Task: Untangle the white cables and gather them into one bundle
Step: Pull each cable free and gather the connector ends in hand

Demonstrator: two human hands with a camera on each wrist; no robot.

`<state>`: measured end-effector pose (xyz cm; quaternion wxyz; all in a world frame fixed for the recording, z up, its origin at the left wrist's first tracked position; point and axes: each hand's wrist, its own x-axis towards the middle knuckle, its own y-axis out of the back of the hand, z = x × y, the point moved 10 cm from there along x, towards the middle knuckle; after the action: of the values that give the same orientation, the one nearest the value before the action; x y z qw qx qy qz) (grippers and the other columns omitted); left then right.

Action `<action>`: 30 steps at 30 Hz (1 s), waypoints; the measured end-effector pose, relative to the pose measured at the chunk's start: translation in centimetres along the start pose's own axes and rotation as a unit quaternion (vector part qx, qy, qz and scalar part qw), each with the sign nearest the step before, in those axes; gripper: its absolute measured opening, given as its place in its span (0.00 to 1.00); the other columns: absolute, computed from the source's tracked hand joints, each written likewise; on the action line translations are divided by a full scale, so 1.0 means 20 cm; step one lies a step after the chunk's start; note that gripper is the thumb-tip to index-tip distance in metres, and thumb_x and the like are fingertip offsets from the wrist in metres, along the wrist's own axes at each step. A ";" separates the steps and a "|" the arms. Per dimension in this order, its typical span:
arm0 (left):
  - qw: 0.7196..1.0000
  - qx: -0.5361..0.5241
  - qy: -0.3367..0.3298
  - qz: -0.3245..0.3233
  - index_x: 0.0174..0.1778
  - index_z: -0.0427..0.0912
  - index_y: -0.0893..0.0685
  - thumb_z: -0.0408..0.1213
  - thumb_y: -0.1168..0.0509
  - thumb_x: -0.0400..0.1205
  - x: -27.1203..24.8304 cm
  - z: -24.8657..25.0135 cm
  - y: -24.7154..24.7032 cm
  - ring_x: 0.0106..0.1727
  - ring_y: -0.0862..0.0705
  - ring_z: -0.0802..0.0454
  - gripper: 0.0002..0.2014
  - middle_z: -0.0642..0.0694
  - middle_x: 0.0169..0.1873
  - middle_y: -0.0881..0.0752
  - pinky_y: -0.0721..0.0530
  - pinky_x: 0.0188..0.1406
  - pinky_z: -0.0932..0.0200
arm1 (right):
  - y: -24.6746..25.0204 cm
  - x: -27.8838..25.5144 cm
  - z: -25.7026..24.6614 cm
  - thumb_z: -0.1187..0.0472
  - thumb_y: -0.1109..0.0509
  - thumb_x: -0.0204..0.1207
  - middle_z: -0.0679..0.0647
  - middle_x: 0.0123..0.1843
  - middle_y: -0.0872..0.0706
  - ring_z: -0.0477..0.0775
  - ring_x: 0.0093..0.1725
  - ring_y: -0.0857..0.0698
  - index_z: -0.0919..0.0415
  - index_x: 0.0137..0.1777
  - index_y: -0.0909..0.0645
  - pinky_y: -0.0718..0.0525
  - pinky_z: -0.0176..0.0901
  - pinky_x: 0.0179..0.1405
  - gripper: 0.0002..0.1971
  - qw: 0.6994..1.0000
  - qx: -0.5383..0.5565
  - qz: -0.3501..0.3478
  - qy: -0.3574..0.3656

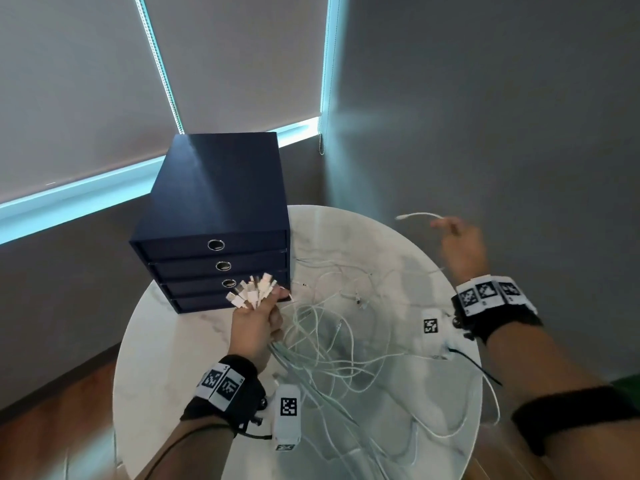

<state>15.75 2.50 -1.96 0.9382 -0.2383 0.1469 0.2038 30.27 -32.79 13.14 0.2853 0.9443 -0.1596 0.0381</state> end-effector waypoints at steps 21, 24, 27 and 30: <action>0.974 -0.185 -0.057 -0.114 0.41 0.44 0.18 0.51 0.41 0.88 -0.06 0.41 -0.50 0.20 0.43 0.60 0.17 0.54 0.20 0.37 0.44 0.16 0.65 | -0.74 -0.97 -0.22 0.60 0.28 0.79 0.50 0.25 0.24 0.46 0.20 0.25 0.56 0.37 0.23 0.25 0.38 0.21 0.10 0.860 0.080 -0.502 0.036; 0.976 -0.201 -0.056 -0.061 0.40 0.44 0.19 0.52 0.41 0.88 -0.01 0.40 -0.34 0.18 0.43 0.60 0.17 0.54 0.19 0.37 0.43 0.14 0.66 | -0.67 -0.87 -0.01 0.47 0.28 0.78 0.44 0.20 0.26 0.39 0.19 0.28 0.51 0.29 0.26 0.29 0.35 0.23 0.18 0.883 -0.046 -0.465 0.053; 0.976 -0.209 -0.057 -0.021 0.39 0.45 0.19 0.53 0.40 0.88 0.03 0.38 -0.22 0.19 0.42 0.60 0.17 0.54 0.19 0.37 0.42 0.14 0.66 | -0.54 -0.72 0.23 0.45 0.28 0.77 0.45 0.21 0.27 0.38 0.20 0.28 0.52 0.26 0.27 0.30 0.36 0.29 0.21 0.899 -0.160 -0.403 0.060; 0.973 -0.221 -0.062 -0.001 0.39 0.45 0.20 0.52 0.41 0.88 0.06 0.40 -0.12 0.18 0.43 0.60 0.18 0.55 0.19 0.38 0.43 0.14 0.66 | -0.39 -0.61 0.45 0.46 0.29 0.78 0.46 0.21 0.27 0.39 0.21 0.29 0.54 0.26 0.26 0.29 0.38 0.30 0.22 0.907 -0.197 -0.370 0.023</action>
<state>19.33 5.00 5.32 0.8695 -0.4270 0.0400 0.2449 21.04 -28.16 -0.53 0.4624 0.8591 0.2039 -0.0812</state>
